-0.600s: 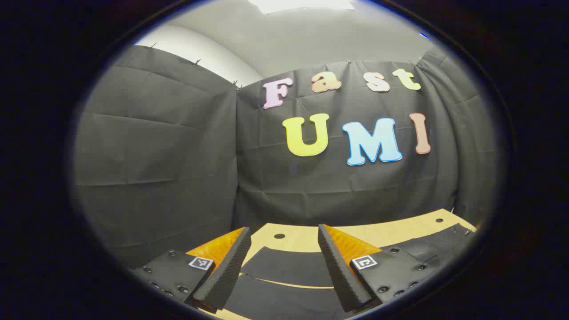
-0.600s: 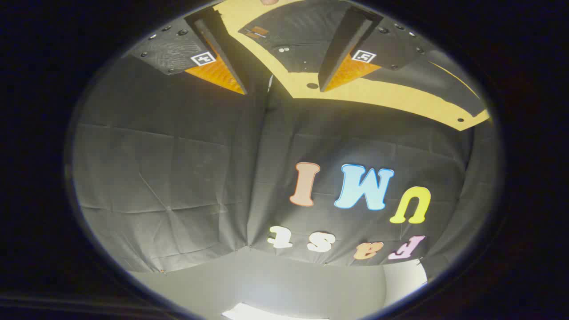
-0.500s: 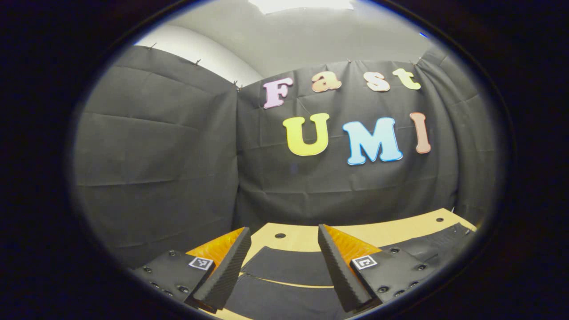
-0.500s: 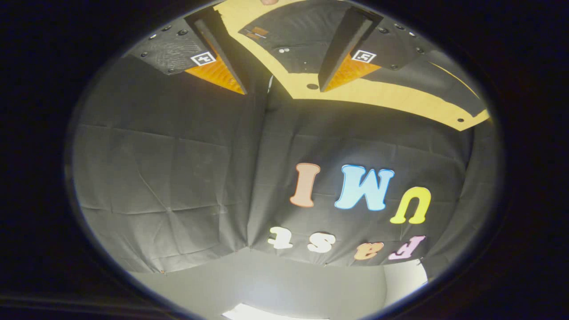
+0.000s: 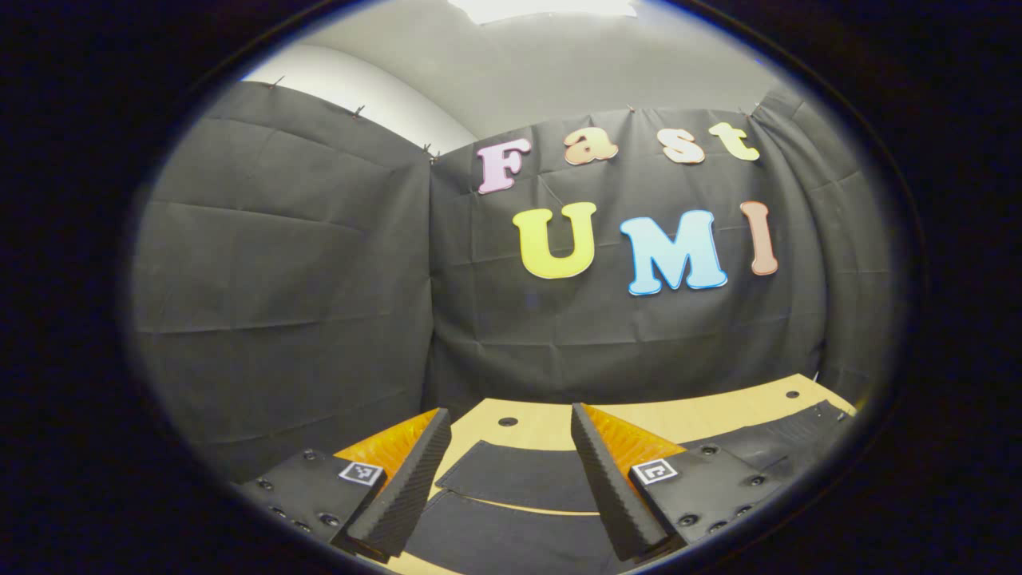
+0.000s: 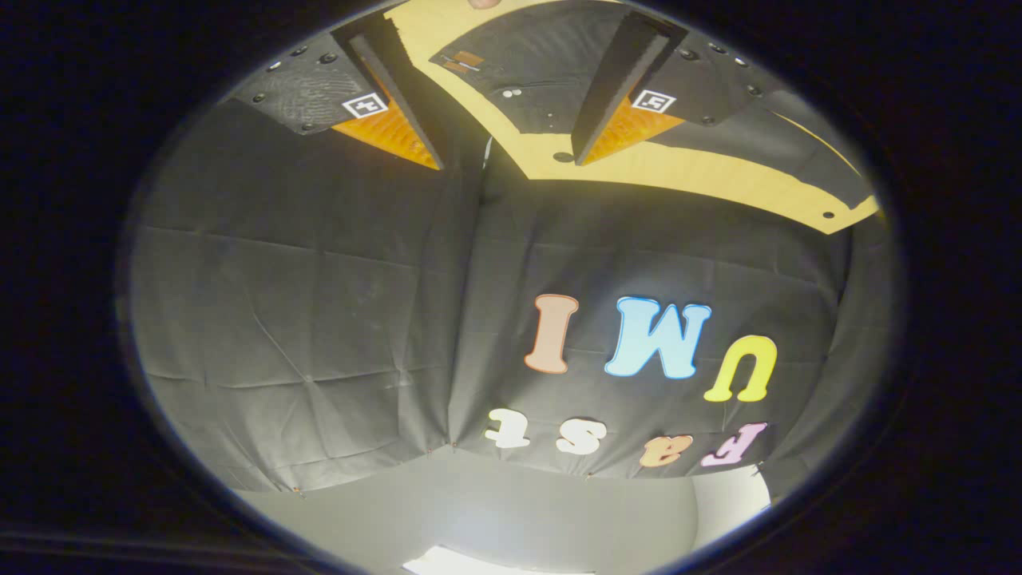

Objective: Grasp the waist and the cuffs of the jeans and fold them to make the two legs overlap; first hold the waist and fold one-third of the jeans toward the cuffs, then hold the cuffs and fold the remaining one-third in the same direction to finish folding.

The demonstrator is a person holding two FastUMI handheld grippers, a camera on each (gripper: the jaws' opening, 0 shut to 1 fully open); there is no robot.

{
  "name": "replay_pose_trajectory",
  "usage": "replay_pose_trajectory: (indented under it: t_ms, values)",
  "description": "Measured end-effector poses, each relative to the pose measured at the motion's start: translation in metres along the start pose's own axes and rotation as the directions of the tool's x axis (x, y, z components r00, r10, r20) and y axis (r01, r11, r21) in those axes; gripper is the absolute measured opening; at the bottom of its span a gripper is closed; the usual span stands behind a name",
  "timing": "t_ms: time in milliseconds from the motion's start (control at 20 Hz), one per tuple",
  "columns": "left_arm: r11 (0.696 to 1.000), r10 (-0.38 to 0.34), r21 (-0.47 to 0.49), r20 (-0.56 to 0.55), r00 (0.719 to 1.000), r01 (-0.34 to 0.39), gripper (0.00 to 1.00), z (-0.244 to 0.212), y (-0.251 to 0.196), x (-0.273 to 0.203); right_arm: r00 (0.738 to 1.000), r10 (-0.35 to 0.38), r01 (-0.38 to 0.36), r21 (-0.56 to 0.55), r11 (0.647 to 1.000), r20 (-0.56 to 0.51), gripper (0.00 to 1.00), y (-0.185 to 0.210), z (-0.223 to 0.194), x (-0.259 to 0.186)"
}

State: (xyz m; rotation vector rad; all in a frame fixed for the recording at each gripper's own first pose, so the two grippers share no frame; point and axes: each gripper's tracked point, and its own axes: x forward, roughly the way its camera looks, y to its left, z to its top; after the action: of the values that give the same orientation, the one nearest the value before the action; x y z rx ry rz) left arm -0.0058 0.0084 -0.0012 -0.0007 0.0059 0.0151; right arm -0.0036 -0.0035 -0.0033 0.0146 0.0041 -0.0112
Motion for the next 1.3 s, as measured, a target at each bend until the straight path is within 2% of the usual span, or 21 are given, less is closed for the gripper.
replay_pose_trajectory:
  t_ms: [300,350,550,650,800,900,1000,1100,1200,1300]
  values:
    - [1.000,-0.001,0.000,0.006,1.000,0.001,0.97,0.002,0.001,0.001,1.000,0.002,-0.002,-0.004,1.000,0.001,0.94,0.001,-0.001,-0.002]
    - [1.000,0.000,-0.002,0.008,1.000,0.000,1.00,0.004,0.002,0.001,1.000,0.003,-0.003,-0.004,1.000,-0.001,0.94,0.001,-0.003,-0.002]
    - [1.000,-0.009,-0.028,-0.014,1.000,0.009,0.94,-0.005,0.002,0.001,1.000,0.004,-0.004,0.010,1.000,-0.015,0.94,0.001,-0.007,-0.002]
    - [0.998,-0.012,-0.057,-0.047,0.999,0.009,0.99,-0.016,0.006,0.003,0.999,0.019,-0.018,0.033,0.999,-0.048,0.94,0.004,-0.017,-0.002]
    - [0.992,-0.019,-0.130,-0.131,0.991,0.002,0.97,-0.043,0.010,0.001,0.994,0.018,-0.013,0.046,0.999,-0.109,0.94,0.001,-0.035,-0.002]
    - [0.977,-0.026,-0.210,-0.205,0.978,-0.018,0.97,-0.068,0.019,0.001,0.987,0.028,-0.019,0.057,0.998,-0.159,0.95,0.001,-0.047,-0.002]
    - [0.944,-0.025,-0.321,-0.308,0.951,-0.080,0.97,-0.101,0.034,0.002,0.975,0.040,-0.024,0.074,0.997,-0.220,0.95,0.000,-0.062,-0.002]
    - [0.879,-0.026,-0.446,-0.402,0.915,-0.170,0.97,-0.131,0.052,0.000,0.959,0.051,-0.023,0.101,0.995,-0.278,0.94,-0.001,-0.076,-0.003]
    - [0.778,-0.040,-0.568,-0.469,0.882,-0.267,0.98,-0.161,0.066,0.001,0.943,0.060,-0.015,0.138,0.990,-0.327,0.95,-0.002,-0.089,-0.005]
    - [0.663,-0.045,-0.658,-0.511,0.858,-0.357,0.98,-0.185,0.085,0.001,0.926,0.071,-0.006,0.175,0.984,-0.370,0.95,0.000,-0.099,-0.006]
